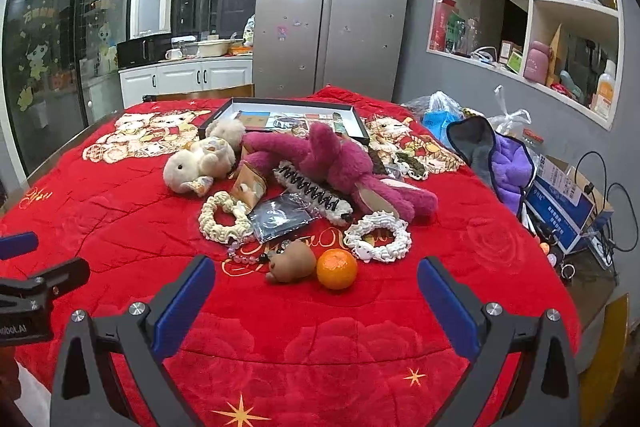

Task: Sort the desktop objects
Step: 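Move both tools toward the pile of items on the red quilt, then grasp the orange with the right tool while the left tool grasps the cream scrunchie, then carry the orange and cream scrunchie with both tools over the framed tray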

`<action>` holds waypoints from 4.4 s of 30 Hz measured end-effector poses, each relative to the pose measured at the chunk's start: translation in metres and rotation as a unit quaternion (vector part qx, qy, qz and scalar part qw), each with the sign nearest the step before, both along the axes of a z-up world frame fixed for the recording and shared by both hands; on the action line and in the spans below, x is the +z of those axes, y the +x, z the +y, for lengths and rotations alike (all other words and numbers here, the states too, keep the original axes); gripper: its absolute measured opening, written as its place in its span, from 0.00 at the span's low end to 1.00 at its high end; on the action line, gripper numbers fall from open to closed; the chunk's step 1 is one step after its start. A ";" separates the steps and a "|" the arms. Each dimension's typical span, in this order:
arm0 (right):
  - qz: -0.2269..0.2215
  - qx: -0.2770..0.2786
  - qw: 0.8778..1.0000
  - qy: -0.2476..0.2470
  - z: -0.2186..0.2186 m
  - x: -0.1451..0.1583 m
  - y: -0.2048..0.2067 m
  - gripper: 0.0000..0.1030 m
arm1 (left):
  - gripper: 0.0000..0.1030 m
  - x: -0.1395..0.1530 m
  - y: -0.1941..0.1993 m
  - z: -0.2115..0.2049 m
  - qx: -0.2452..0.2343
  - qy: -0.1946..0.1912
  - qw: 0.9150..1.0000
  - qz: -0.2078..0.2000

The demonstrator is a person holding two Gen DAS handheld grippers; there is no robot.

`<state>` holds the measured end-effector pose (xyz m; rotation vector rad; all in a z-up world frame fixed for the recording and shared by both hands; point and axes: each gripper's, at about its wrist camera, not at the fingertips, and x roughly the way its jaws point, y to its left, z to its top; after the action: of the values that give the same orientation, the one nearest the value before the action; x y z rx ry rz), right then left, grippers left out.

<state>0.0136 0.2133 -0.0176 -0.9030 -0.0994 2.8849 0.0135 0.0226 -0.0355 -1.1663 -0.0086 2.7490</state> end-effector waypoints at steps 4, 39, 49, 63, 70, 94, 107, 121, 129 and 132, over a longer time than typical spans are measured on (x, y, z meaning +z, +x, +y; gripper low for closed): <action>-0.002 -0.006 1.000 -0.002 0.004 0.000 -0.001 1.00 | 1.00 -0.001 0.000 0.008 -0.003 -0.025 1.000 0.008; -0.041 -0.017 0.999 -0.027 0.030 -0.033 -0.022 1.00 | 1.00 -0.027 -0.049 0.039 -0.051 -0.001 0.998 -0.039; -0.068 -0.027 0.997 -0.037 0.052 -0.055 -0.048 1.00 | 1.00 -0.047 -0.105 0.062 -0.069 -0.002 0.996 -0.064; -0.106 -0.032 0.991 -0.074 0.073 -0.076 -0.086 1.00 | 1.00 -0.070 -0.159 0.077 -0.066 0.003 0.994 -0.090; -0.150 -0.058 0.986 -0.047 0.064 -0.086 -0.104 1.00 | 1.00 -0.076 -0.170 0.086 -0.079 -0.007 0.994 -0.071; -0.151 -0.057 0.985 -0.059 0.069 -0.087 -0.104 1.00 | 0.88 -0.074 -0.164 0.092 -0.087 -0.023 0.994 -0.062; -0.118 -0.039 0.989 -0.076 0.066 -0.079 -0.084 0.38 | 0.13 -0.061 -0.148 0.076 -0.084 0.014 0.995 -0.050; -0.101 -0.020 0.989 -0.102 0.067 -0.066 -0.066 0.37 | 0.13 -0.038 -0.118 0.055 -0.064 0.015 0.998 -0.021; -0.090 0.006 0.991 -0.100 0.052 -0.057 -0.061 0.38 | 0.13 -0.031 -0.106 0.042 -0.055 0.014 0.998 -0.014; -0.090 0.010 0.991 -0.103 0.049 -0.056 -0.060 0.38 | 0.13 -0.029 -0.103 0.039 -0.054 0.015 0.998 -0.012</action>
<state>-0.0467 0.2627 -0.0740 -1.2038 0.1773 2.8646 -0.0898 0.0618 -0.0647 -1.1561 0.0105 2.6329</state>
